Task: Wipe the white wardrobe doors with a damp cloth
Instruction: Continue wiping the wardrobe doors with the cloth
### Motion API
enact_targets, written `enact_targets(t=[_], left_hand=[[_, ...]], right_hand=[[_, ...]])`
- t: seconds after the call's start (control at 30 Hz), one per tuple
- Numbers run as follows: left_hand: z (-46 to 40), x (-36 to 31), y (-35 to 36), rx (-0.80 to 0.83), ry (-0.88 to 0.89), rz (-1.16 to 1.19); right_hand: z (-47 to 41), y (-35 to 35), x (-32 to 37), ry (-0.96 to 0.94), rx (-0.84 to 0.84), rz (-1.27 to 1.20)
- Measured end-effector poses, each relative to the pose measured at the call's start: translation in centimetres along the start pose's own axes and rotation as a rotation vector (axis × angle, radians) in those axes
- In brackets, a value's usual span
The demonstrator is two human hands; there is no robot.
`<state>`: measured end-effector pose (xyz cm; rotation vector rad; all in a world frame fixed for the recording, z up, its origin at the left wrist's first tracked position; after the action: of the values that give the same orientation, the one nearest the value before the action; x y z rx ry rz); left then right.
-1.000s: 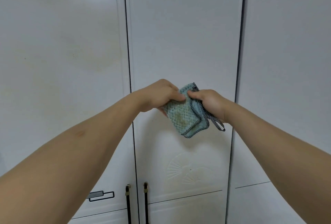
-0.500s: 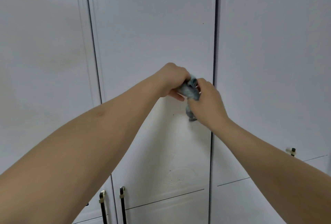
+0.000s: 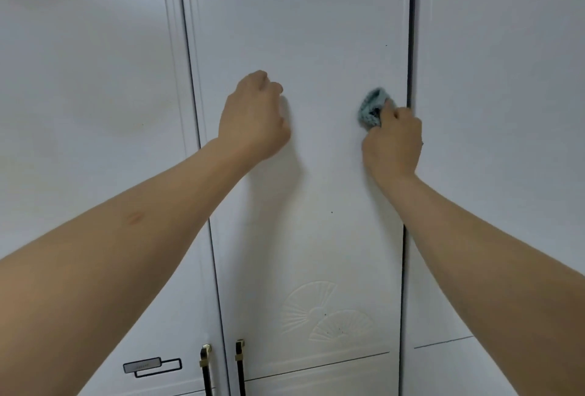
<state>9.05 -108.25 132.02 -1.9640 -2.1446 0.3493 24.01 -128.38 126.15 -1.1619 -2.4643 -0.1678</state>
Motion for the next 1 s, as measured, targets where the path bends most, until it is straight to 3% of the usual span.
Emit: enact_targets(t=[0.13,0.3,0.4,0.47,0.6,0.67,0.73,0.87,1.0], left_hand=[[1.0,1.1,0.4,-0.007,0.18,-0.053],[1.8,1.1,1.3,0.067,0.26,-0.127],[2.0,0.8,0.8,0.133,0.242,-0.108],[2.0,1.3,-0.1,0.132,0.21,-0.058],[2.4,3.9,-2.1,0.09,0.091,0.013],[2.5,5.1,-2.8,0.035,0.05,0.065],[2.6,6.3,-3.4,-0.021,-0.005,0.113],[2.7,7.4,-3.9,-0.085,0.0,0.181],[3.4,6.9,-2.8,-0.042,0.045,0.166]], right_hand=[[7.0,1.7,5.3,-0.135,0.011,-0.113],[16.6,3.5,10.6,-0.631,0.312,-0.158],[15.4,2.4,9.8,-0.885,0.345,-0.081],[10.9,1.4,7.8,-0.825,0.304,-0.011],[-0.3,-0.9,2.2,-0.21,0.03,0.035],[-1.4,-0.1,3.1,-0.052,-0.01,0.022],[0.2,1.1,7.2,-0.087,-0.006,-0.01],[7.1,3.2,16.0,-0.356,0.038,-0.097],[16.4,4.6,18.7,-0.553,0.18,-0.149]])
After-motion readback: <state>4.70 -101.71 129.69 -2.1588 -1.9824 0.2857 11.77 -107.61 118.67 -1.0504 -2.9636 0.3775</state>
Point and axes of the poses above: each hand's wrist, its own z-axis away from the middle knuckle, its own y-axis out of the palm, x = y × z, the point moved 6 cm from there along -z, towards the middle knuckle, and after that the axes turned 10 degrees about -x, right-handed, at the moved point
